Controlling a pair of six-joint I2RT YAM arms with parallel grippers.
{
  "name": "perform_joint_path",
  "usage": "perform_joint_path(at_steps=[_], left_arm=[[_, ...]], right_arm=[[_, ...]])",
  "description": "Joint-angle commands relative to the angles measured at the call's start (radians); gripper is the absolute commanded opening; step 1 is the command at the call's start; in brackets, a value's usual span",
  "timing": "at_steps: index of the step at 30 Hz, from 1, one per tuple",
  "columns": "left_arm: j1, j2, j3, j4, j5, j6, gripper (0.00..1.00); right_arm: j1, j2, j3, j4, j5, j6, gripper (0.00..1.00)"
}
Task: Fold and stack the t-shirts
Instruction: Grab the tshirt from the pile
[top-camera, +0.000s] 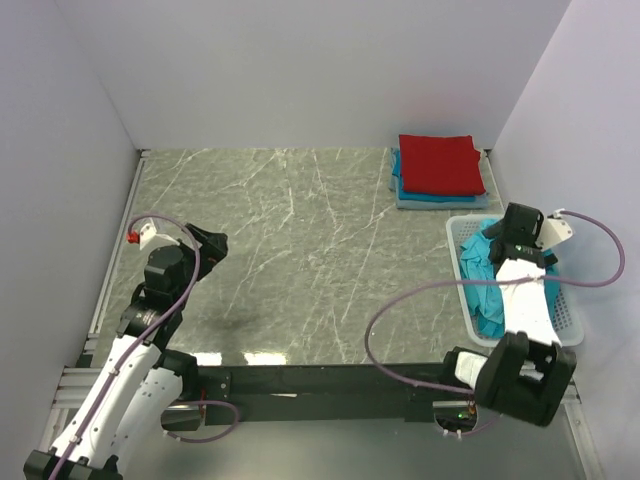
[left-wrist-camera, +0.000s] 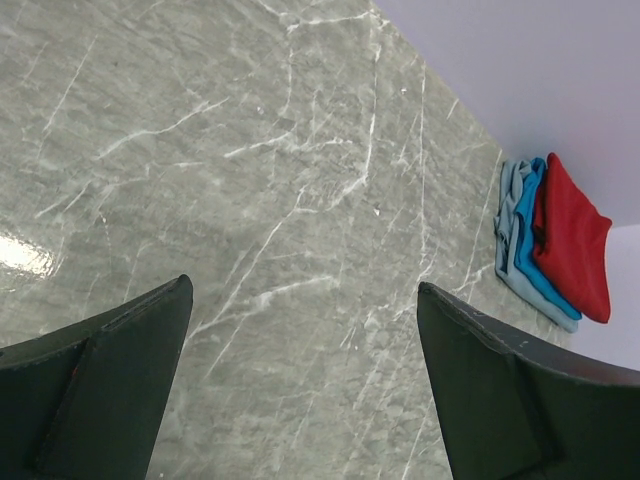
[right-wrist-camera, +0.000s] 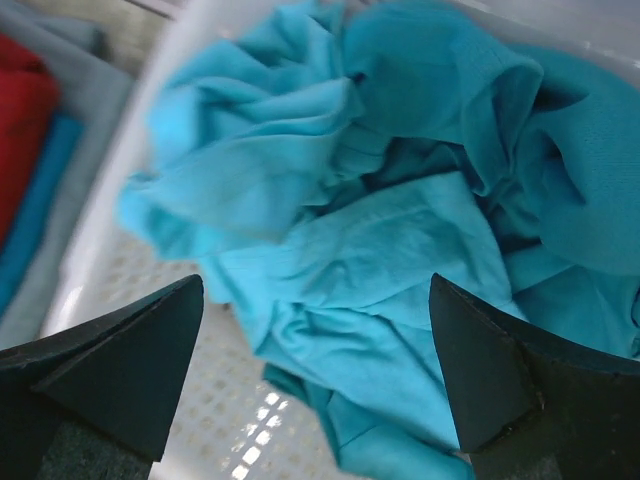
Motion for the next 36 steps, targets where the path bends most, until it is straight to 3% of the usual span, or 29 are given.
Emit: perform_joint_path(at_steps=[1,9,15,18,20,21,24,27,36], left_arm=[[0.004,0.015,0.014,0.044,0.023,0.015,0.99],[0.004,0.031,0.021,0.036,0.035,0.022,0.99],[0.004,0.013,0.020,0.022,0.029,0.019,0.99],[0.004,-0.003,0.015,0.018,0.020,0.016,1.00],[0.004,-0.012,0.015,0.015,0.020,0.015,0.99],[0.004,-0.015,0.015,0.009,0.018,0.015,0.99],[0.004,-0.026,0.015,0.003,0.009,0.012,0.99],[0.004,-0.037,0.014,0.001,0.014,0.010,0.99],[0.004,-0.043,0.011,0.006,0.020,0.005,0.99]], right_arm=[[-0.075,0.084,0.059,0.017,-0.089,0.018,0.99],[-0.101,0.256,0.065,0.190,-0.259,-0.071,0.93],[-0.103,0.334,0.059,0.279,-0.274,-0.086,0.89],[-0.103,0.360,0.049,0.312,-0.261,-0.094,0.76],[-0.103,0.368,0.036,0.348,-0.253,-0.092,0.50],[-0.104,0.365,0.024,0.352,-0.244,-0.091,0.30],[-0.104,0.331,0.006,0.374,-0.250,-0.101,0.11],[-0.104,0.257,0.012,0.349,-0.256,-0.105,0.00],[-0.104,-0.026,0.169,0.110,-0.247,-0.137,0.00]])
